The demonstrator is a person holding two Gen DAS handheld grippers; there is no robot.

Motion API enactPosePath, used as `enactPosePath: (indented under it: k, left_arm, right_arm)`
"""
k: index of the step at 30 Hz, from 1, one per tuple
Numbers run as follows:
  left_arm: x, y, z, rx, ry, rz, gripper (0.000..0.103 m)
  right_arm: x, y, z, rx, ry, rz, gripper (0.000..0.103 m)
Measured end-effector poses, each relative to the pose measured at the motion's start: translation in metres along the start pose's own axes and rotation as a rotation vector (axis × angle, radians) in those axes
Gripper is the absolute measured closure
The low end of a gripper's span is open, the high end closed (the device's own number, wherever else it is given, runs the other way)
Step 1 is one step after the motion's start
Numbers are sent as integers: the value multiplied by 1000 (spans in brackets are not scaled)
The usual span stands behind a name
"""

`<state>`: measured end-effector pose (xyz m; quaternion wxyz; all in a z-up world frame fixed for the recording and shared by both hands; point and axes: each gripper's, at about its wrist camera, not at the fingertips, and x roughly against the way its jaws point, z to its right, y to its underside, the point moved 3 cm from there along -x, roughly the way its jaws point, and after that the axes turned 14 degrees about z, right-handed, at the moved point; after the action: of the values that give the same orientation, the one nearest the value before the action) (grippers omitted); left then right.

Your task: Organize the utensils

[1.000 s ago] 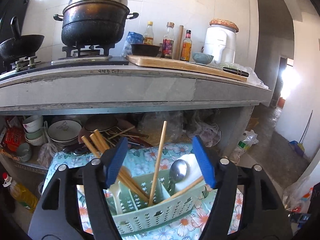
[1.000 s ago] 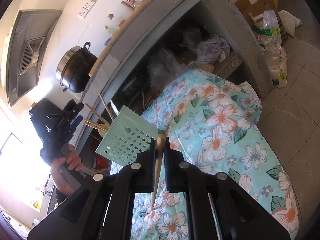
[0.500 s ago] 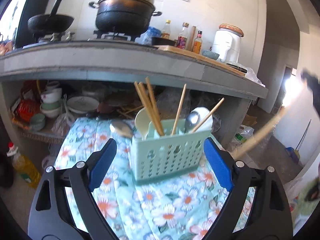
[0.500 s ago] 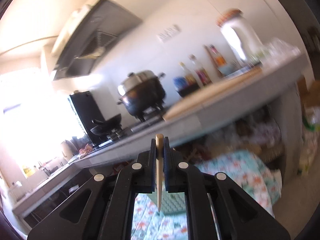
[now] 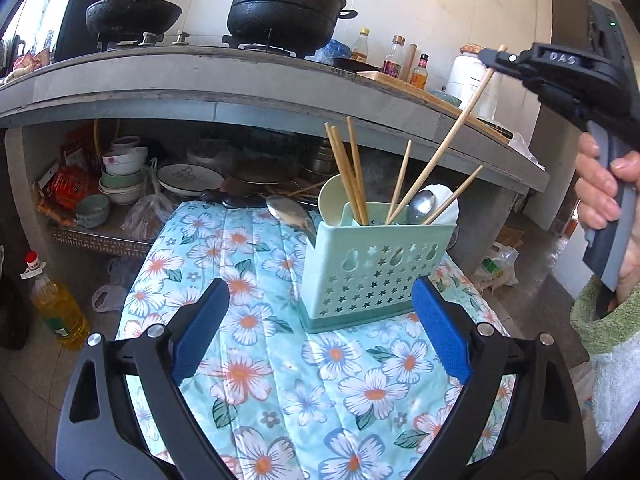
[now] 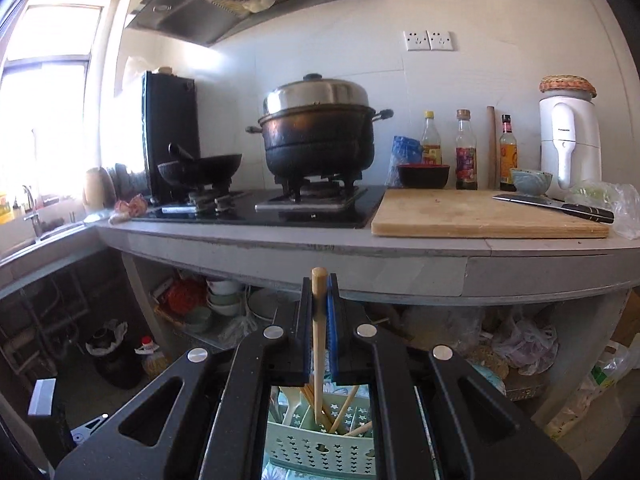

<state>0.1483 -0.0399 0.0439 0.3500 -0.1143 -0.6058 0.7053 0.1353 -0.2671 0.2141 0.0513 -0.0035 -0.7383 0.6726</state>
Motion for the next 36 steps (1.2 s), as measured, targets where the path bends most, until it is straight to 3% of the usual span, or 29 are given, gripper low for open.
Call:
enactPosePath:
  k: [10,14,24,27,29,32,36]
  left_arm:
    - [-5,6,-5,32,10,-11,14]
    - [-3,5,0,23,13,-3,13]
    - [7,-1,22,-6,1,31,10]
    - [10,-3,26,-12,-31,38,9]
    - [12,-4,30,-22,-78,40,9]
    - [13,-6,33,-32,-137,34,9]
    - [13,-6,38,-54,-232,22,9]
  right_arm:
    - [-29,46,23,-102,23,-191,95]
    - [-12,48,30,-108,26,-171,83]
    - [59,44,50,-184,49,-70,75]
    - [85,58,49,-169,90,-66,64]
    - [96,77,42,-121,148,-97,47]
    - [103,110,32,-57,239,-185,30]
    - [109,144,28,-22,339,-251,19]
